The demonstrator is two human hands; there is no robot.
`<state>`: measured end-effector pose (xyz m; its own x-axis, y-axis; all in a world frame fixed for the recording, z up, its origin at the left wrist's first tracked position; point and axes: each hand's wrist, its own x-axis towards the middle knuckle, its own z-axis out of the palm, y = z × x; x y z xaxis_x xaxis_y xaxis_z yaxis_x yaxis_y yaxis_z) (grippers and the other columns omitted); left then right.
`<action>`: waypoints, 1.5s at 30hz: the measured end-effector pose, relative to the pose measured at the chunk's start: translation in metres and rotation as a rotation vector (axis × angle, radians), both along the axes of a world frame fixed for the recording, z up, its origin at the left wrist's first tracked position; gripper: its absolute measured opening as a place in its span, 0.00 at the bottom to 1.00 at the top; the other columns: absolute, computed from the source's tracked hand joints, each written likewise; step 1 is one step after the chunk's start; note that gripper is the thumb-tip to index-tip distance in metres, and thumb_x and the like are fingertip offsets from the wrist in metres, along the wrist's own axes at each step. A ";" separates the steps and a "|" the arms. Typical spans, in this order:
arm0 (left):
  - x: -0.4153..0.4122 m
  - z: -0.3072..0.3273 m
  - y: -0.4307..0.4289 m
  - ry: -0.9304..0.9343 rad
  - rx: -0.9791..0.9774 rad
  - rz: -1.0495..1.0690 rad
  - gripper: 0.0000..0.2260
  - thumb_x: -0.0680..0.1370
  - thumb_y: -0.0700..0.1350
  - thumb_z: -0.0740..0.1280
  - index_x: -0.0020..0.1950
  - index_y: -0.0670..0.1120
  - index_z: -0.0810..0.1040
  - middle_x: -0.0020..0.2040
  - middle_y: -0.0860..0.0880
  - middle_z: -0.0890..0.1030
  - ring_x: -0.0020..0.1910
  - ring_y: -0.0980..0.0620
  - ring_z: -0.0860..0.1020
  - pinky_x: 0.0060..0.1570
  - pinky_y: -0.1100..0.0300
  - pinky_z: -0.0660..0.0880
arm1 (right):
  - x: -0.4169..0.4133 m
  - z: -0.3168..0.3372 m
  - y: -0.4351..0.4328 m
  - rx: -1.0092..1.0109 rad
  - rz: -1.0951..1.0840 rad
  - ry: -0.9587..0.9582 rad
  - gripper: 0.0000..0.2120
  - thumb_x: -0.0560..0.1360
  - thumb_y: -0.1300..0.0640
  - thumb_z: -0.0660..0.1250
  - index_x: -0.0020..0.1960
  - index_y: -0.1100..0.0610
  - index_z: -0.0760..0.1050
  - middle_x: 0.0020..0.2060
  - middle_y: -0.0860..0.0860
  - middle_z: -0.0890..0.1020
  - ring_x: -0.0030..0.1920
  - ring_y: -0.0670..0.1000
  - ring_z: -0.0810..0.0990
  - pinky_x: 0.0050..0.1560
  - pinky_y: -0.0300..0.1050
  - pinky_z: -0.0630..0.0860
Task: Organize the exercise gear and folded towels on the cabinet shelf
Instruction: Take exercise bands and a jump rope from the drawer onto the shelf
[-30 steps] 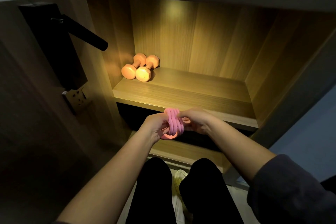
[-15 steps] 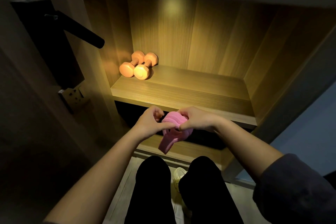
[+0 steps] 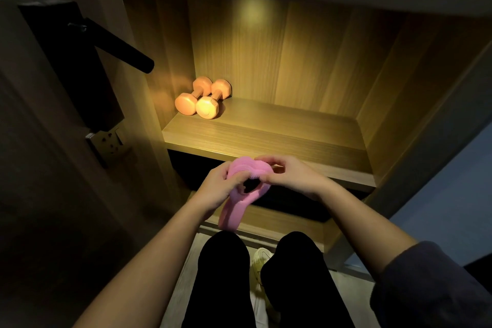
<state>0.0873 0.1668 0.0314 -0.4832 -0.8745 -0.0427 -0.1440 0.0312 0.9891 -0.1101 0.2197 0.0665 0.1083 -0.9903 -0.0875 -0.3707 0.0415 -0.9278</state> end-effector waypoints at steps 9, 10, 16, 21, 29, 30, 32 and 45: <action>-0.015 -0.006 0.005 0.097 0.013 0.129 0.13 0.82 0.50 0.60 0.61 0.42 0.70 0.39 0.46 0.74 0.31 0.54 0.74 0.36 0.59 0.74 | 0.040 -0.033 0.000 -0.096 -0.313 -0.328 0.11 0.83 0.56 0.59 0.59 0.60 0.74 0.38 0.52 0.79 0.39 0.49 0.78 0.43 0.42 0.74; -0.017 -0.005 0.006 0.092 -0.005 0.156 0.13 0.82 0.51 0.60 0.62 0.44 0.68 0.41 0.47 0.75 0.31 0.55 0.75 0.34 0.60 0.74 | 0.044 -0.033 -0.001 -0.135 -0.339 -0.295 0.10 0.83 0.55 0.58 0.58 0.58 0.75 0.38 0.51 0.78 0.38 0.49 0.77 0.43 0.42 0.73; -0.025 0.000 0.013 0.116 -0.034 0.241 0.18 0.81 0.57 0.58 0.64 0.46 0.67 0.46 0.49 0.77 0.32 0.57 0.78 0.35 0.61 0.76 | 0.057 -0.030 -0.007 -0.301 -0.401 -0.141 0.09 0.83 0.53 0.57 0.60 0.54 0.72 0.48 0.44 0.78 0.43 0.35 0.76 0.47 0.30 0.71; -0.016 0.004 0.010 0.102 -0.230 0.184 0.15 0.81 0.50 0.63 0.68 0.55 0.69 0.51 0.50 0.78 0.41 0.54 0.81 0.41 0.62 0.78 | 0.054 -0.029 -0.007 -0.258 -0.450 -0.204 0.08 0.83 0.53 0.58 0.56 0.54 0.74 0.37 0.48 0.77 0.33 0.40 0.74 0.38 0.37 0.72; -0.025 0.010 0.004 0.064 -0.267 0.275 0.05 0.82 0.49 0.60 0.54 0.54 0.76 0.44 0.50 0.80 0.35 0.54 0.77 0.35 0.61 0.74 | 0.058 -0.023 -0.008 -0.181 -0.457 -0.266 0.17 0.83 0.48 0.57 0.61 0.60 0.75 0.36 0.50 0.78 0.32 0.43 0.74 0.36 0.38 0.71; -0.026 0.009 0.004 0.071 -0.256 0.289 0.05 0.82 0.50 0.60 0.53 0.55 0.75 0.43 0.51 0.80 0.33 0.56 0.77 0.34 0.63 0.74 | 0.058 -0.023 -0.008 -0.171 -0.446 -0.265 0.18 0.83 0.48 0.57 0.61 0.60 0.74 0.38 0.51 0.79 0.33 0.44 0.75 0.37 0.39 0.72; -0.027 0.008 0.003 0.072 -0.247 0.304 0.05 0.82 0.50 0.60 0.54 0.56 0.76 0.42 0.51 0.80 0.32 0.58 0.76 0.34 0.65 0.74 | 0.058 -0.024 -0.009 -0.146 -0.433 -0.261 0.18 0.83 0.48 0.57 0.62 0.59 0.74 0.41 0.52 0.80 0.34 0.46 0.76 0.38 0.40 0.72; -0.028 0.022 -0.034 0.036 -0.270 0.126 0.09 0.80 0.47 0.66 0.59 0.54 0.77 0.47 0.52 0.81 0.34 0.56 0.81 0.33 0.67 0.75 | 0.042 -0.009 -0.038 0.022 -0.472 -0.420 0.16 0.84 0.50 0.54 0.54 0.56 0.79 0.36 0.51 0.71 0.34 0.48 0.70 0.38 0.41 0.69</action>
